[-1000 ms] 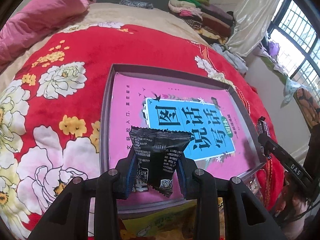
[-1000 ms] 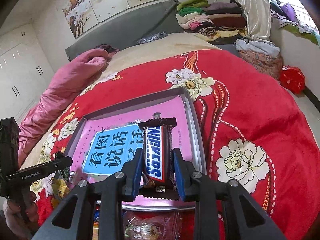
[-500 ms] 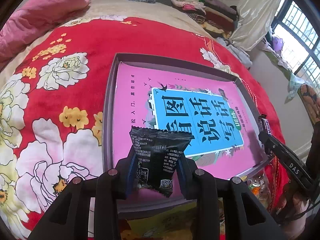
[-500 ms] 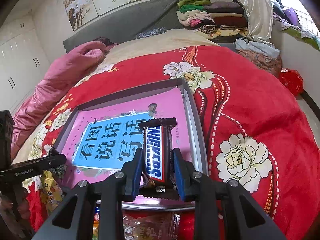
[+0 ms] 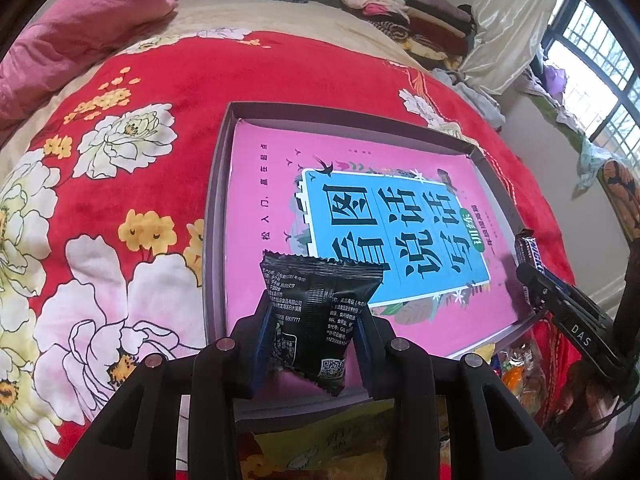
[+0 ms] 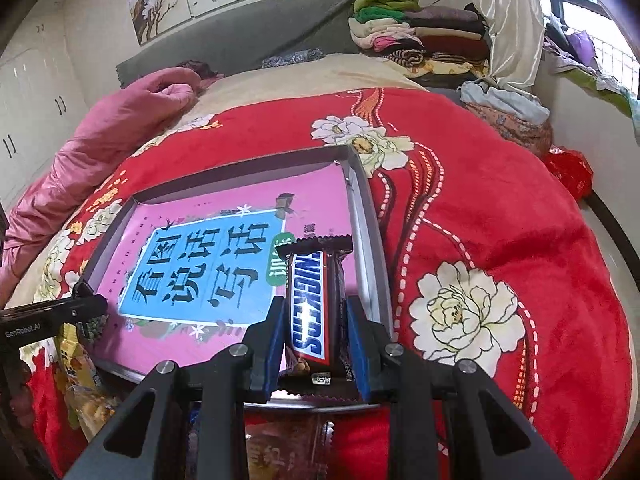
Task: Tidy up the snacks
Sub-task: 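Lift the Snickers bar with the right tool while the left tool carries the black packet over the tray, then release the Snickers bar into the tray while the left tool drops the black packet onto the book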
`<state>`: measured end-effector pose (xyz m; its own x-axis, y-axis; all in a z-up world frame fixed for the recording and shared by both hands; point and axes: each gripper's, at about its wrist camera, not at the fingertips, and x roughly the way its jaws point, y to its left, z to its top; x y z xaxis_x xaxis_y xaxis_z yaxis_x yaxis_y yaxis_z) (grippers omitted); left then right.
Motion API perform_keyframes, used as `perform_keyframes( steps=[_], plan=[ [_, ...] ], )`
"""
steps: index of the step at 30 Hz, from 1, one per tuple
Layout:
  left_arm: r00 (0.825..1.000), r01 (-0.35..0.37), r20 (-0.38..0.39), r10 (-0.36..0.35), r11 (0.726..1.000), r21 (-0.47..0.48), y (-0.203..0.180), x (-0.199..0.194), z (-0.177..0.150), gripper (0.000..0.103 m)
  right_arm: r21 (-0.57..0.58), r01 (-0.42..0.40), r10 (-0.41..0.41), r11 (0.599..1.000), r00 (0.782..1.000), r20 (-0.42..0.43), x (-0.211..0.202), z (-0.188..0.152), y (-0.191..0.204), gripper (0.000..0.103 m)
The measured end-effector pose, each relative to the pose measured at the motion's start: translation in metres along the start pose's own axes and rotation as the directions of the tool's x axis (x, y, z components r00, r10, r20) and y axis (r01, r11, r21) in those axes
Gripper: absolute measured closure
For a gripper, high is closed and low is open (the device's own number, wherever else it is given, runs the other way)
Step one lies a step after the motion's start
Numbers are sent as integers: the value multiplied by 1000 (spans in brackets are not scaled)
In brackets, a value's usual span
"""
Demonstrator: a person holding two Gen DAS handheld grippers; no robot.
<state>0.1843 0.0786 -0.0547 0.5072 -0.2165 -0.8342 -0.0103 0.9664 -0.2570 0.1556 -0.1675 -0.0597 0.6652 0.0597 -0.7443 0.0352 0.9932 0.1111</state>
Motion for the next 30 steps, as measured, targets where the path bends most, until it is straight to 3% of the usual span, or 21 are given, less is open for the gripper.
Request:
perform_keyframes(
  steps=[12, 30],
  plan=[
    [1000, 3, -13, -3, 1000, 0, 1, -1, -3, 65, -4, 2, -2, 1000, 1000, -1, -8, -4, -3, 73],
    [1000, 11, -21, -11, 1000, -17, 4, -4, -5, 54, 7, -17, 17, 1000, 1000, -1, -25, -6, -5, 73]
  ],
)
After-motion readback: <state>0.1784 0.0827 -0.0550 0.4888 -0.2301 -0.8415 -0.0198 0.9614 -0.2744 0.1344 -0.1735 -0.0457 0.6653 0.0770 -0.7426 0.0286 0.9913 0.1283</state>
